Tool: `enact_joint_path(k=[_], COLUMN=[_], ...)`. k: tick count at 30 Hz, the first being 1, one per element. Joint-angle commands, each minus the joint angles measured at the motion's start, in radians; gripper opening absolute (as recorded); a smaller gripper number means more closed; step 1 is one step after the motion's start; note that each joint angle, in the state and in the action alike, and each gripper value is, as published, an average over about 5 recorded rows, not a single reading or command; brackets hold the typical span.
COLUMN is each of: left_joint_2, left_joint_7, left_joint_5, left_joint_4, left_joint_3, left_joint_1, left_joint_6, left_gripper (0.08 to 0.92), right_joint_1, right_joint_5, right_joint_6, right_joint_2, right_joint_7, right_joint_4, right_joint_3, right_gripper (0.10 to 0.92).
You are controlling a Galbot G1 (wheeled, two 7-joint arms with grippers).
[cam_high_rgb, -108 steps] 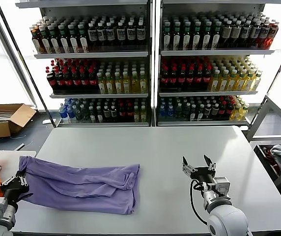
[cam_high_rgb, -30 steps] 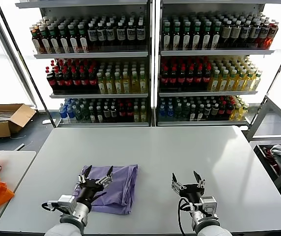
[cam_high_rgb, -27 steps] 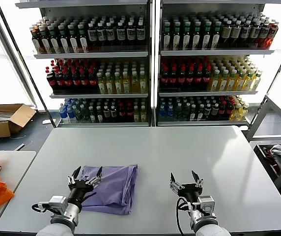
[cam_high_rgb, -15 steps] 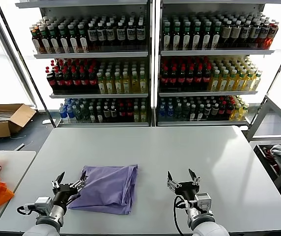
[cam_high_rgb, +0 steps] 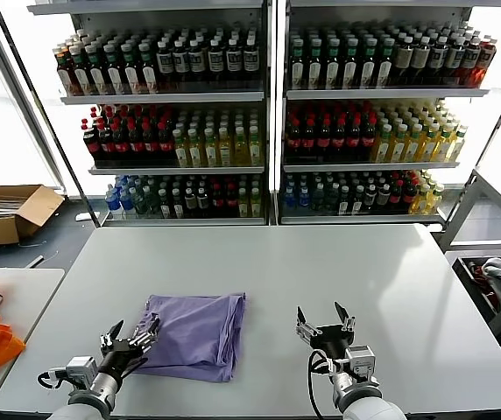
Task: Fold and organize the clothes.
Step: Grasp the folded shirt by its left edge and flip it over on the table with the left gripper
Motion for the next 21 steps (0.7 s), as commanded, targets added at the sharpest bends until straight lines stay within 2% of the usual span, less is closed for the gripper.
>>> enact_joint_path(k=[1,11,21], left_joint_2=[0.002,-0.008,-0.023], left_joint_7=[0.020,0.034,0.026], left_joint_5=[-0.049,-0.062,-0.051], left_joint_4=[0.024,0.032,0.013], left_joint_3=[0.003,0.020,0.027], left_joint_1=[-0.008,0.000,0.001], left_joint_6=[0.020,0.035,0.041], left_gripper=[0.823,0.807,0.543], right_joint_1=[0.000,-0.003,0.009], right_joint_5=[0.002,0.004,0.013], right_joint_6=[0.001,0.006,0.006], right_joint_2=[-0.003,-0.001,-0.009], right_joint_7=[-0.001,-0.003,-0.004], right_joint_4=[0.002,0.004,0.010], right_joint_3=[0.001,0.004,0.008], right_gripper=[0.823,0.823,0.823])
